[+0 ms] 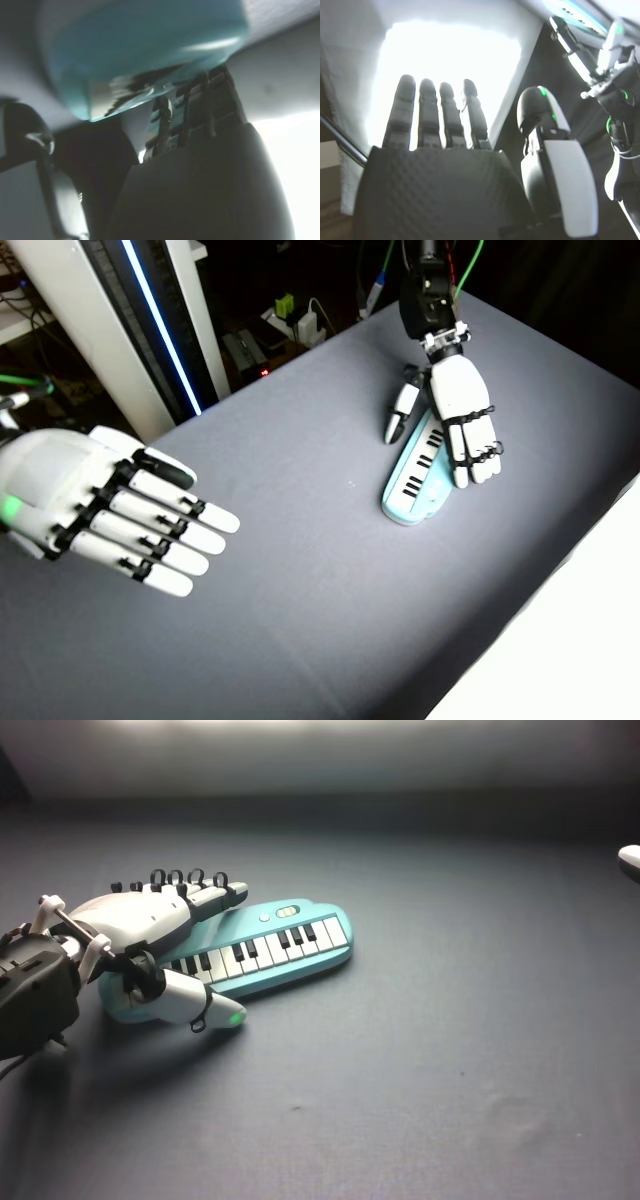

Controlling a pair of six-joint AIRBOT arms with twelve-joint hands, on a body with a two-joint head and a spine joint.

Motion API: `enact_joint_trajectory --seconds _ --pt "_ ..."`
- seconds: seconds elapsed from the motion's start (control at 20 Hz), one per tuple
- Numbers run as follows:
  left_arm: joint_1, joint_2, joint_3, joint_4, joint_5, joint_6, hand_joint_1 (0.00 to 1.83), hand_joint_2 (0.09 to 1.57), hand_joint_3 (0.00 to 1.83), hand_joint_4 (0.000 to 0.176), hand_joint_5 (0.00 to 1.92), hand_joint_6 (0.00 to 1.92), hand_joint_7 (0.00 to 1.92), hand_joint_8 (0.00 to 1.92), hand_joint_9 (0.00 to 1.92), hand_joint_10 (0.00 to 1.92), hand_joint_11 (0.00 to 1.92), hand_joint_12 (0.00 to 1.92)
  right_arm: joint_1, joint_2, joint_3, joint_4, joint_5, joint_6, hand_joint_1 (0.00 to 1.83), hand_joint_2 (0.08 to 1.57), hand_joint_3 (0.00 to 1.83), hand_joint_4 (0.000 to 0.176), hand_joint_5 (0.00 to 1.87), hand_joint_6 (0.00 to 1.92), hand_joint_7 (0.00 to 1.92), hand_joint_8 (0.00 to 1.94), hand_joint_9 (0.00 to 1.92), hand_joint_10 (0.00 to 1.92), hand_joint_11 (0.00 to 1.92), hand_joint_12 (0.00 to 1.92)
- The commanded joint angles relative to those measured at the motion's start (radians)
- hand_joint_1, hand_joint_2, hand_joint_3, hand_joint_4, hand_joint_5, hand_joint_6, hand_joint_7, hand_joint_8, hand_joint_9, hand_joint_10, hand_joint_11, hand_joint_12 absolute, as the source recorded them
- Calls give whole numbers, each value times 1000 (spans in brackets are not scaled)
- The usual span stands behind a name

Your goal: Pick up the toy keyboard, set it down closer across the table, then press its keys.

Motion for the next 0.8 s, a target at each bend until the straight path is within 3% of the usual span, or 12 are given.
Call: enact_joint_trajectory --seconds 0.0,0.05,0.1,0.15,0.2,0.25,0.35,0.45,0.5,0.55,0.65,0.75 --pt "-7 -16 11 20 -43 22 789 971 16 94 0 0 0 0 0 0 47 24 4 2 5 -5 126 8 352 1367 1 0 229 7 99 14 53 14 15 9" --pt "-7 -23 19 18 -32 22 884 1035 15 73 0 0 0 0 57 21 9 770 3 2 5 -5 126 10 351 1371 3 0 232 8 111 17 59 16 16 10" --pt "-7 -26 22 18 -28 21 1020 1083 12 47 82 15 78 12 202 66 1 1294 3 2 5 -5 126 10 347 1367 1 0 231 7 115 17 58 14 17 11" --pt "-7 -27 23 17 -26 21 1104 1099 7 18 203 40 190 28 320 103 18 1476 3 2 5 -5 126 11 361 1364 0 0 236 5 127 12 75 3 3 108" --pt "-7 -27 21 17 -28 20 1188 1097 0 0 409 49 405 80 433 431 168 1638 3 2 5 -5 126 12 364 1368 2 0 242 6 125 9 77 0 0 129" --pt "-6 -27 18 20 -29 20 1260 1102 1 0 541 87 529 154 501 946 449 1683 3 2 5 -5 126 13 379 1367 1 0 252 4 137 5 85 2 0 193" --pt "-6 -27 15 24 -31 18 1320 1103 1 0 581 172 472 507 571 1353 703 1703 1 2 5 -4 126 14 377 1370 1 0 255 2 147 3 97 5 0 234" --pt "-6 -27 14 26 -36 14 1339 1131 1 0 410 734 371 957 569 1490 683 1787 0 2 5 -4 126 15 393 1379 2 0 254 1 144 1 90 1 0 172" --pt "-6 -27 12 27 -38 13 1546 1148 0 0 307 1097 333 1170 696 1463 714 1822 0 1 5 -3 126 15 396 1380 1 0 253 0 139 2 81 4 0 130" --pt "-6 -27 11 29 -39 13 1412 1132 0 0 256 1330 290 1330 560 1599 673 1854 0 1 5 -3 126 15 381 1381 1 0 249 0 135 1 81 5 0 116" --pt "-6 -26 5 33 -48 13 1357 1141 2 0 177 1517 210 1421 308 1595 468 1861 -1 1 5 -3 126 16 387 1382 0 0 252 1 144 2 90 5 0 153" --pt "-7 -17 -8 47 -71 8 1305 1149 2 0 111 1588 176 1430 287 1547 427 1837 -2 1 5 -3 126 17 414 1378 0 0 260 2 150 1 96 5 0 220"
